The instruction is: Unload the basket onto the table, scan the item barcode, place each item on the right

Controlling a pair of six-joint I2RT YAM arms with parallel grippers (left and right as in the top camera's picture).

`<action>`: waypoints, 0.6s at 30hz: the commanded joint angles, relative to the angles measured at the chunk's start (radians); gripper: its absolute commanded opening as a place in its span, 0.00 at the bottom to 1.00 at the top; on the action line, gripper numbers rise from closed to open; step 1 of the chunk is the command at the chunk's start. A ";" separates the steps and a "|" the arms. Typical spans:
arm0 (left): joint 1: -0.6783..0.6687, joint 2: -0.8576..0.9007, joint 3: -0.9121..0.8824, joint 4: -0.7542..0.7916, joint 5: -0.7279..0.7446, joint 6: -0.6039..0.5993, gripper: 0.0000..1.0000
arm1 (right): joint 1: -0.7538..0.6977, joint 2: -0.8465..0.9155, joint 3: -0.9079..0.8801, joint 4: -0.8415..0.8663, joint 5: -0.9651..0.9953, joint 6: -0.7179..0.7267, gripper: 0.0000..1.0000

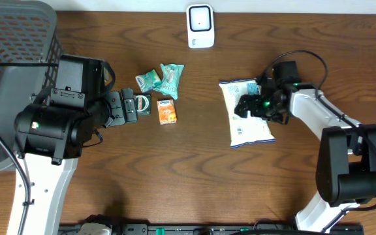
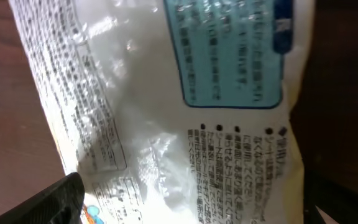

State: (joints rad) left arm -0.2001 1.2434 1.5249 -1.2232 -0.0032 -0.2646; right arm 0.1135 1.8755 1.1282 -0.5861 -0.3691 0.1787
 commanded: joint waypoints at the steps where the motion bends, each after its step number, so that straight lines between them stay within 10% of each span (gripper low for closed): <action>1: -0.002 -0.002 0.011 0.000 -0.009 0.002 0.98 | 0.051 0.025 -0.033 -0.021 0.026 0.034 0.97; 3: -0.002 -0.002 0.011 0.000 -0.009 0.002 0.98 | 0.068 0.025 -0.033 -0.026 0.059 0.059 0.89; 8: -0.002 -0.002 0.011 0.000 -0.009 0.002 0.97 | 0.097 0.025 -0.033 0.007 0.063 0.070 0.01; 18: -0.002 -0.002 0.011 0.000 -0.009 0.002 0.98 | 0.068 -0.074 -0.023 0.146 -0.192 0.071 0.01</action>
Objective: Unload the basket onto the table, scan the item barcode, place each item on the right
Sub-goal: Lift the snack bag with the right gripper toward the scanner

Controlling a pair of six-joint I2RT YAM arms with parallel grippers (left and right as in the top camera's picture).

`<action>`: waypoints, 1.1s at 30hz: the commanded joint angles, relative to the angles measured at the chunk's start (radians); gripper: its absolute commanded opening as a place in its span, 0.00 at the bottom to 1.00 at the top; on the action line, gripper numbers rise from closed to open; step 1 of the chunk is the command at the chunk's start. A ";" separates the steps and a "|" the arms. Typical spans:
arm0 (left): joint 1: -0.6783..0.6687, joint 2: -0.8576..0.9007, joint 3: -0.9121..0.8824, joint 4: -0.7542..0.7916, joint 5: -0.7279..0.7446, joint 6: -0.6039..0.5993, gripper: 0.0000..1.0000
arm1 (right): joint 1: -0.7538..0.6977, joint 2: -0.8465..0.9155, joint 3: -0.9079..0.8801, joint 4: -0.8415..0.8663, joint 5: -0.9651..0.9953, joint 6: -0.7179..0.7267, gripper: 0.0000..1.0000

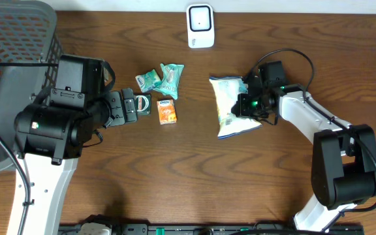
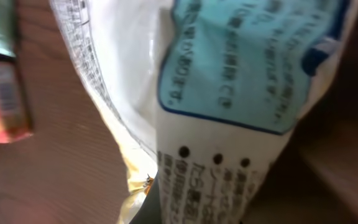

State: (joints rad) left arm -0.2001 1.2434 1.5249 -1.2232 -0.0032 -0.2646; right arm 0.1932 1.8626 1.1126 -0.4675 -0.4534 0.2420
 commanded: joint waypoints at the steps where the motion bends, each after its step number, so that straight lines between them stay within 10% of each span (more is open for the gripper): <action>1: -0.002 -0.002 0.011 0.000 -0.009 0.002 0.98 | -0.016 -0.081 -0.007 0.040 -0.119 0.008 0.01; 16: -0.002 -0.002 0.011 0.000 -0.009 0.002 0.98 | 0.008 -0.340 -0.008 0.124 -0.100 0.004 0.03; 24: -0.002 -0.002 0.011 0.000 -0.009 0.002 0.98 | 0.004 -0.212 -0.008 0.135 0.085 -0.139 0.76; 33: -0.002 -0.002 0.011 0.000 -0.009 0.002 0.98 | 0.004 0.031 0.055 0.223 -0.001 -0.204 0.75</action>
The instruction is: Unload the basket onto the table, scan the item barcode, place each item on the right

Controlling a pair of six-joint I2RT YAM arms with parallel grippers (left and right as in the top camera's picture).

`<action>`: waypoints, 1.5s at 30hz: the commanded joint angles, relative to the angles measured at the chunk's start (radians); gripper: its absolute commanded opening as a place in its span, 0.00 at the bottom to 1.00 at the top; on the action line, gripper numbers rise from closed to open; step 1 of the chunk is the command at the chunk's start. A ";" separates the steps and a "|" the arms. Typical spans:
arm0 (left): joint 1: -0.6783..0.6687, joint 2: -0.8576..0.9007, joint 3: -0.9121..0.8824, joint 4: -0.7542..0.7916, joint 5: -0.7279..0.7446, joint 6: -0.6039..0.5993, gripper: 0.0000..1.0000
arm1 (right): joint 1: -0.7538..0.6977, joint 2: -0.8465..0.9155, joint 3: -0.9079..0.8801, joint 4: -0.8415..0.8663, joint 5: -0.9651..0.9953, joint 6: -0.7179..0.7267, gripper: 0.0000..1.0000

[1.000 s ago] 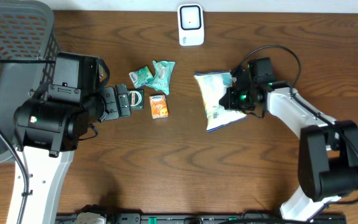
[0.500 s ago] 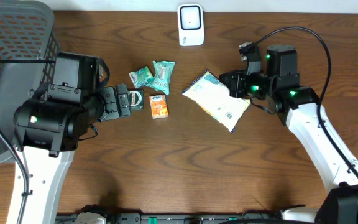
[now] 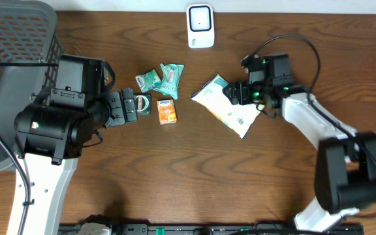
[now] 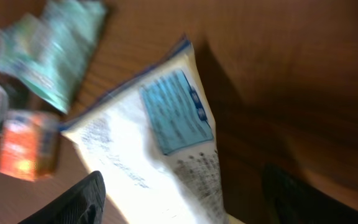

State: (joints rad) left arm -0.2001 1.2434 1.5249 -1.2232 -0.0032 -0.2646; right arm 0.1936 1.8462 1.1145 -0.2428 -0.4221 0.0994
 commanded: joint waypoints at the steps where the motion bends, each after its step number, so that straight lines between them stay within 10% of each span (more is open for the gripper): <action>1: -0.002 -0.002 0.011 0.000 -0.009 0.002 0.98 | 0.004 0.069 0.064 -0.006 -0.034 -0.063 0.75; 7: -0.002 -0.002 0.011 0.000 -0.009 0.002 0.98 | 0.005 0.158 0.071 -0.026 -0.141 -0.064 0.68; 10: -0.002 -0.002 0.011 0.000 -0.009 0.002 0.98 | 0.005 0.164 0.071 -0.078 -0.157 -0.065 0.25; 14: -0.002 -0.002 0.011 0.000 -0.009 0.002 0.98 | 0.003 0.163 0.071 -0.117 -0.214 -0.078 0.01; 34: -0.002 -0.002 0.011 0.000 -0.009 0.002 0.98 | -0.082 -0.276 0.083 0.039 -0.530 0.141 0.01; 45: -0.002 -0.002 0.011 0.000 -0.009 0.002 0.98 | -0.043 -0.337 0.082 0.240 -0.340 0.625 0.01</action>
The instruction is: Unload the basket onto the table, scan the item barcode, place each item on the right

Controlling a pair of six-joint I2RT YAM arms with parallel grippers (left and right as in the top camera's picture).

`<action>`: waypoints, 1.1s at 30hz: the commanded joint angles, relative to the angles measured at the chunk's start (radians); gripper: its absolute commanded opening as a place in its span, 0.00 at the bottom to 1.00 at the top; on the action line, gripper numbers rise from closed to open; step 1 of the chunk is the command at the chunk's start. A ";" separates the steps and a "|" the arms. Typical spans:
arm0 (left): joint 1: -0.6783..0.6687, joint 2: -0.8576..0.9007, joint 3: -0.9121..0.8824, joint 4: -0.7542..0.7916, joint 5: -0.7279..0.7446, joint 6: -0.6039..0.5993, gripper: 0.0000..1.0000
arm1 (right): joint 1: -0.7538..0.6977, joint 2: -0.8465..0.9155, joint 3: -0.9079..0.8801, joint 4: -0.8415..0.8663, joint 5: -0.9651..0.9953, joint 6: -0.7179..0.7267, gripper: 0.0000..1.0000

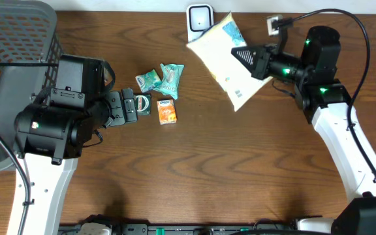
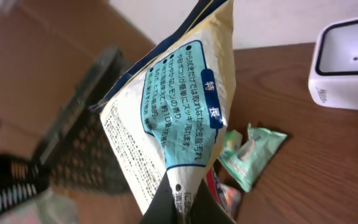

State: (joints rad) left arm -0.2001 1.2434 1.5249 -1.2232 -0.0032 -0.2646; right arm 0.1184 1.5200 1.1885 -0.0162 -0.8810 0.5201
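My right gripper (image 1: 249, 62) is shut on one end of a pale yellow snack bag (image 1: 223, 55) and holds it in the air, tilted, just right of the white barcode scanner (image 1: 200, 25) at the table's back edge. In the right wrist view the bag (image 2: 178, 106) rises from between my fingers (image 2: 161, 208). Its printed back with the blue label faces the camera, and the scanner (image 2: 347, 62) is at the right. My left gripper (image 1: 128, 107) rests low at the left beside a small dark packet (image 1: 142, 103); how its jaws stand is unclear.
Two green packets (image 1: 162, 78) and a small orange box (image 1: 167, 111) lie left of centre on the wooden table (image 1: 240, 170). A dark mesh basket (image 1: 12, 59) fills the far left corner. A cable loops over the right arm.
The bag was low over the table's middle right, below the scanner. It is now raised higher and further back, right beside the scanner, and the right arm has lifted with it.
The bag first lay flat on the right of the table with my right gripper at its edge. It then stood crumpled a little to the left, then hung tilted nearer the packets. It now hangs beside the scanner. The left arm has stayed still throughout.
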 commanded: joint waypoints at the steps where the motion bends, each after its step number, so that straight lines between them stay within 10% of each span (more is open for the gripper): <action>1: -0.002 -0.002 0.011 0.000 -0.009 0.002 0.98 | 0.045 -0.011 0.008 0.013 0.158 0.230 0.01; 16: -0.002 -0.002 0.011 0.000 -0.009 0.002 0.97 | 0.137 -0.011 0.008 0.110 0.307 0.537 0.01; 33: -0.002 -0.002 0.011 0.000 -0.009 0.002 0.98 | 0.138 -0.011 0.008 0.129 0.276 0.535 0.01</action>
State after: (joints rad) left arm -0.2001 1.2434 1.5249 -1.2232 -0.0032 -0.2646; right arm 0.2520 1.5204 1.1885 0.1020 -0.5880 1.0454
